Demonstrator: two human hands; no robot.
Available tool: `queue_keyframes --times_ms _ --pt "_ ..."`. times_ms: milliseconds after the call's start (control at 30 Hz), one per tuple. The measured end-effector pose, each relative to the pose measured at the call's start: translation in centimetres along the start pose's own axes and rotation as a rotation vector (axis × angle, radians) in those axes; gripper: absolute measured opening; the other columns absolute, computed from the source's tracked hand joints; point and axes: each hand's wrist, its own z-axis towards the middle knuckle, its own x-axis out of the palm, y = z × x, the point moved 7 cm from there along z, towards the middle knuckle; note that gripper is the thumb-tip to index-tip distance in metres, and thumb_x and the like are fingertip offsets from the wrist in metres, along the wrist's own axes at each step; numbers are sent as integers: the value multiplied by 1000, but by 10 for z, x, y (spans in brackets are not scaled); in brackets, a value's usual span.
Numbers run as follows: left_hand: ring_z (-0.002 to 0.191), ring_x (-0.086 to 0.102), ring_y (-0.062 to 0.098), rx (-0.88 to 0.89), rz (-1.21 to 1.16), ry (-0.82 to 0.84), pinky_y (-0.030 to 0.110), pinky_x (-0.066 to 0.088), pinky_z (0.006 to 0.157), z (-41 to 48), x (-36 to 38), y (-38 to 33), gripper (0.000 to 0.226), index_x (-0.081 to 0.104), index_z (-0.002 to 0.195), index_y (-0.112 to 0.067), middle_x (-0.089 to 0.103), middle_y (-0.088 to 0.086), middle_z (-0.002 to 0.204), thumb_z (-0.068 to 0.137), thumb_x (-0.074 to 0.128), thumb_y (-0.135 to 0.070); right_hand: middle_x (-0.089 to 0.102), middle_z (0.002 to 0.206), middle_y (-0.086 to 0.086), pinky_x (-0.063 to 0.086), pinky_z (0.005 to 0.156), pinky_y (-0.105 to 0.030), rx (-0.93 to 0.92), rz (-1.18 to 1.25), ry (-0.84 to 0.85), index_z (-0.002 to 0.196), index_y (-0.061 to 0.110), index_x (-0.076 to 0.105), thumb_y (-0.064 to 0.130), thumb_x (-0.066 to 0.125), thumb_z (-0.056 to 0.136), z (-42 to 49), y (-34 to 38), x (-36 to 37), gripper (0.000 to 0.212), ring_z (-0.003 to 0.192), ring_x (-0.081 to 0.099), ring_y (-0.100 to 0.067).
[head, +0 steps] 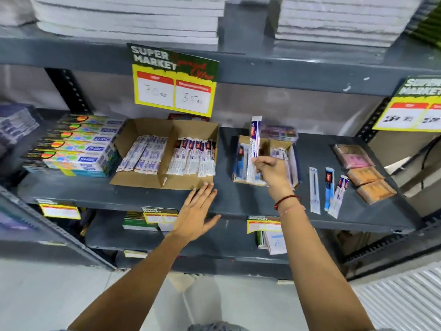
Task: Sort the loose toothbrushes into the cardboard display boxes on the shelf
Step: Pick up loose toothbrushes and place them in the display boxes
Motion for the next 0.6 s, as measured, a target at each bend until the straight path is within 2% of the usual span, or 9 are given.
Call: queue_keyframes --times_ms 67,100,133,200,233,300,400,500,600 --pt "139 16 21 -68 23 42 41 15 111 -8 -4 21 74 32 141 -3 27 12 149 88 38 -54 56 31 21 42 41 -4 -26 -53 32 85 4 69 -5 64 85 7 -2 30 11 31 49 10" --pt "139 17 22 -95 40 73 41 16 110 -13 -4 29 76 32 141 -2 28 13 149 87 39 -55 60 35 19 48 50 -9 -33 -98 54 83 1 71 -6 68 82 8 -5 45 8 35 53 8" --pt "139 19 24 -120 58 102 41 18 109 -18 -5 39 77 31 141 -1 29 15 148 86 40 -55 67 44 11 54 61 -20 -38 -133 94 72 3 71 -6 71 79 10 -10 65 11 42 57 4" --pt "137 23 26 -148 69 136 40 19 108 -26 -4 50 79 31 140 1 32 17 147 85 41 -56 72 71 -14 56 80 -45 -21 -194 147 54 18 63 -4 72 77 8 -18 97 33 56 59 -14" --pt "136 25 26 -151 67 147 39 19 108 -28 -3 53 79 31 140 1 34 17 146 85 42 -55 71 78 -17 55 85 -48 -25 -233 155 54 20 63 -2 71 78 7 -21 111 33 63 60 -19" --pt "134 31 27 -157 63 148 39 19 107 -28 -1 53 78 33 139 1 36 17 145 85 42 -54 73 88 -14 56 89 -42 -78 -367 137 73 12 73 3 67 81 0 -16 131 14 83 67 -22" --pt "133 34 28 -156 81 132 40 20 105 -25 0 52 77 35 138 1 39 16 143 85 40 -54 70 106 -21 55 91 -41 -182 -532 128 102 5 68 0 56 87 -3 0 154 20 103 66 -34" --pt "131 37 28 -143 103 111 40 21 104 -25 2 55 76 38 137 2 42 17 141 85 39 -54 65 114 -23 52 90 -41 -252 -684 145 111 2 61 -2 53 91 0 16 171 22 109 61 -38" --pt "132 35 26 -131 104 76 39 20 106 -25 2 55 75 36 138 0 41 15 142 86 41 -54 65 113 -25 54 87 -44 -302 -787 162 109 -2 59 -1 51 92 5 17 181 19 107 62 -41"
